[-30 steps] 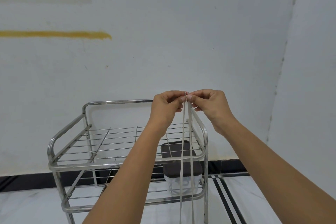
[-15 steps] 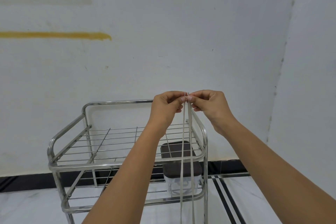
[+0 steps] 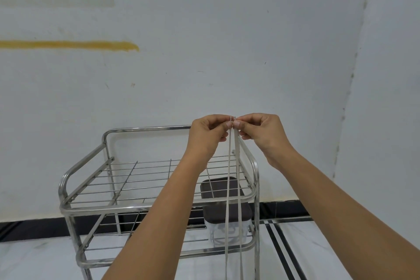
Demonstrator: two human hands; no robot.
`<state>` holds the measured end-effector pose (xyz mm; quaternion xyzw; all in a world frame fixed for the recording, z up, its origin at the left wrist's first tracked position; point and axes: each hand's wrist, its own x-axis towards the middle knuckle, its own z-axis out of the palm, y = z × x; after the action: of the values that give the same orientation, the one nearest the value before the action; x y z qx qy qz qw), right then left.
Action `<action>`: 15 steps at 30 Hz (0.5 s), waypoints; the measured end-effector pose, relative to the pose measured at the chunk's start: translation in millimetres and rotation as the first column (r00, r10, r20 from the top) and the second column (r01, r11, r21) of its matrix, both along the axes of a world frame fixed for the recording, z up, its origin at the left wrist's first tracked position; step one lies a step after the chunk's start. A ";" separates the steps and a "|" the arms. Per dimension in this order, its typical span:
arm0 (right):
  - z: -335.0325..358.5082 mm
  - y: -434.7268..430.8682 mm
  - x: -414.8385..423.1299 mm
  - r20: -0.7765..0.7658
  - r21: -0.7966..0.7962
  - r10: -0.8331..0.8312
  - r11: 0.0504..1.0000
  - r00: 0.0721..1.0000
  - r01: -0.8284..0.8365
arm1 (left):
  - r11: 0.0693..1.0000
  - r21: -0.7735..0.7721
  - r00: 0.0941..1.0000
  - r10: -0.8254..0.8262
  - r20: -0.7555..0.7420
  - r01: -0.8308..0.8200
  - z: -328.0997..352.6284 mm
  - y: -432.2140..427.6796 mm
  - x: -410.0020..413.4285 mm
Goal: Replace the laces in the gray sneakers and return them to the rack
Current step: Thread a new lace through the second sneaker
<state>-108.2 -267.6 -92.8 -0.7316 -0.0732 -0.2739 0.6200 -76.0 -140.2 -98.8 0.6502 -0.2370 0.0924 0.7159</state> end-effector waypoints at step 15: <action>-4.4 -3.3 1.2 0.004 -0.093 -0.045 0.995 0.999 0.046 | 0.999 0.048 1.000 0.018 0.022 -0.019 -3.0 3.0 0.4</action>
<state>-107.0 -270.9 -97.2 -0.7610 -0.0698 -0.2850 0.5786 -75.6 -137.3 -101.9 0.6686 -0.2411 0.1004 0.6963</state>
